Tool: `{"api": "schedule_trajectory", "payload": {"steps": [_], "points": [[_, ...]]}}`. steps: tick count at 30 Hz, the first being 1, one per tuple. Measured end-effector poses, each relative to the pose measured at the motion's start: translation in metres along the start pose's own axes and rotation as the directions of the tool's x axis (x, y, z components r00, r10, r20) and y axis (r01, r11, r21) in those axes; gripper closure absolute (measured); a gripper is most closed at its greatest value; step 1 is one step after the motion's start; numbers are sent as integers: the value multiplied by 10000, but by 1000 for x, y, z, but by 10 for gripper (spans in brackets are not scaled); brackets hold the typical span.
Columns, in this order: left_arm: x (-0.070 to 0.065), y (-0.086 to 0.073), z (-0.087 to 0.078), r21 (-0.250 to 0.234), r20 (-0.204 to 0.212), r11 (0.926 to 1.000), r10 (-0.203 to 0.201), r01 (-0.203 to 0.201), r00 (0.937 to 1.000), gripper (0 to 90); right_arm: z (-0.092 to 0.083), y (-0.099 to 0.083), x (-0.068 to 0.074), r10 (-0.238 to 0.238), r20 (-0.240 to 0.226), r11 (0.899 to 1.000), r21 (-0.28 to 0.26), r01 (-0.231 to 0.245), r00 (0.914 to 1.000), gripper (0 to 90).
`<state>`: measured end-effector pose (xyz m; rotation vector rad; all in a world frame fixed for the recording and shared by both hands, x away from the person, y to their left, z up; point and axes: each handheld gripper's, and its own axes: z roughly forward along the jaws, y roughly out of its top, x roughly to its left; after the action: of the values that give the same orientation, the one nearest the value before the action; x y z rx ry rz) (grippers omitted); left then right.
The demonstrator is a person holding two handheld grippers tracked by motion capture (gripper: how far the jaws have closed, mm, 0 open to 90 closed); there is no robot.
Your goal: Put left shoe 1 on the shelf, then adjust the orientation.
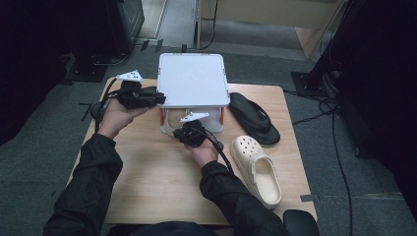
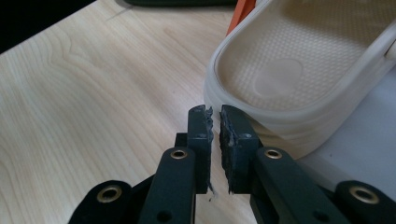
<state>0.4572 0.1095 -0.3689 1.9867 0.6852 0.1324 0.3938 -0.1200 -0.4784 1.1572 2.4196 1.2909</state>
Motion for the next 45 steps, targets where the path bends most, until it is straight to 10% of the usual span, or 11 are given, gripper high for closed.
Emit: {"api": "schedule_trajectory", "payload": {"steps": [19,30,45], "points": [[0,0,0,-1,-30,9999,-122,122,9999,772,-9,1,-4,14,-327,10000,-98,-17,9995,757],[-2,1,0,76,-103,9999,-111,112,9999,763,-67,-3,0,-416,-851,9990,127,428,9955,690],[-4,1,-1,141,-97,9995,-265,266,9996,752,-141,-27,-44,162,-697,9999,-29,-165,9974,657]]}}
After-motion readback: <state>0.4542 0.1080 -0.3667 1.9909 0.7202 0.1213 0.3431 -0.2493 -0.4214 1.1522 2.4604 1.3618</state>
